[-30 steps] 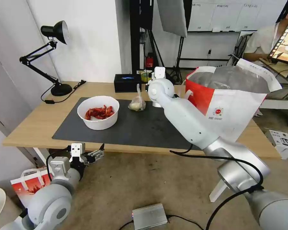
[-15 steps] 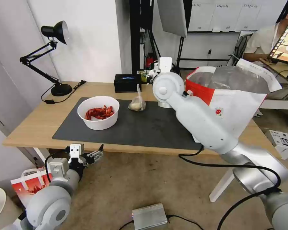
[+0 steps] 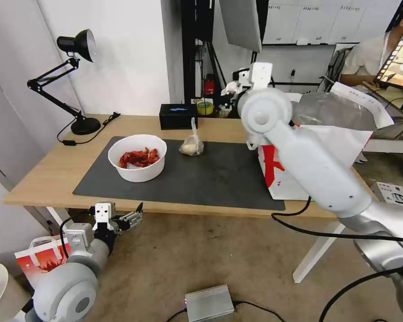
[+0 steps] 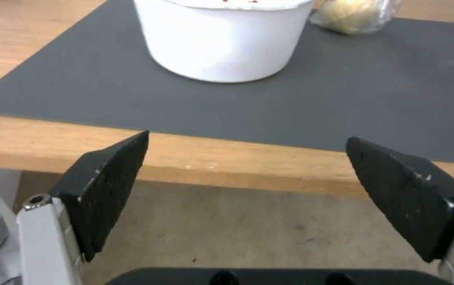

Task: Pick up the trash from the table and place it into the takeout bag.

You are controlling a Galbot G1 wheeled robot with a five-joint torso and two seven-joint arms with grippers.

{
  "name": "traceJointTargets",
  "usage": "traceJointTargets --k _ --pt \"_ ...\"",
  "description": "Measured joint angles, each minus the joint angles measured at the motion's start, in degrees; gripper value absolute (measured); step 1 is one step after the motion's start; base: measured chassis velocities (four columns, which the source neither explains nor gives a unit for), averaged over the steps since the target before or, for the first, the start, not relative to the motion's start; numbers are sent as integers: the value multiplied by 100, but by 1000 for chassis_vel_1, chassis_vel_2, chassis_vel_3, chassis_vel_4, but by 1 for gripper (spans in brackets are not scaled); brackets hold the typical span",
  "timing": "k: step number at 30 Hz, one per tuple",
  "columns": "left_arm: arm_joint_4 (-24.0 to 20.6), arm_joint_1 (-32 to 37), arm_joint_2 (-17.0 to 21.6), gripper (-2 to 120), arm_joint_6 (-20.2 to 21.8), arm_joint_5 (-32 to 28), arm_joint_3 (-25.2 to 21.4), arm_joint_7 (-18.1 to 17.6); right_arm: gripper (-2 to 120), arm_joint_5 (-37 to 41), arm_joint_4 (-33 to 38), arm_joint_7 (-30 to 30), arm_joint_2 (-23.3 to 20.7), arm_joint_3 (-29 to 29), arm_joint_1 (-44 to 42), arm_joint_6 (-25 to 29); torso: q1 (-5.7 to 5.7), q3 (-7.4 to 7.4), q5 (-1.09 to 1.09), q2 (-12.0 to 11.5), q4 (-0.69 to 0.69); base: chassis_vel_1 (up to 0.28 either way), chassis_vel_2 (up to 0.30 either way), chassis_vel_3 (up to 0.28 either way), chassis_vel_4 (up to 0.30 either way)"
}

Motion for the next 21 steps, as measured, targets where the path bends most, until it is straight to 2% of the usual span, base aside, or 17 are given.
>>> traceJointTargets --k 2,12,21 --pt "-13 23 -18 100 0 14 -12 1 0 34 20 6 -59 11 28 -1 0 0 0 0 1 0 0 0 0" --pt "-39 29 -30 100 0 43 34 3 0 380 306 75 -923 232 84 -2 0 0 -1 0 -2 0 0 0 0" --pt "-104 6 -44 100 0 71 180 6 0 505 563 74 -1609 647 -366 -1 0 0 2 0 -2 0 0 0 0"
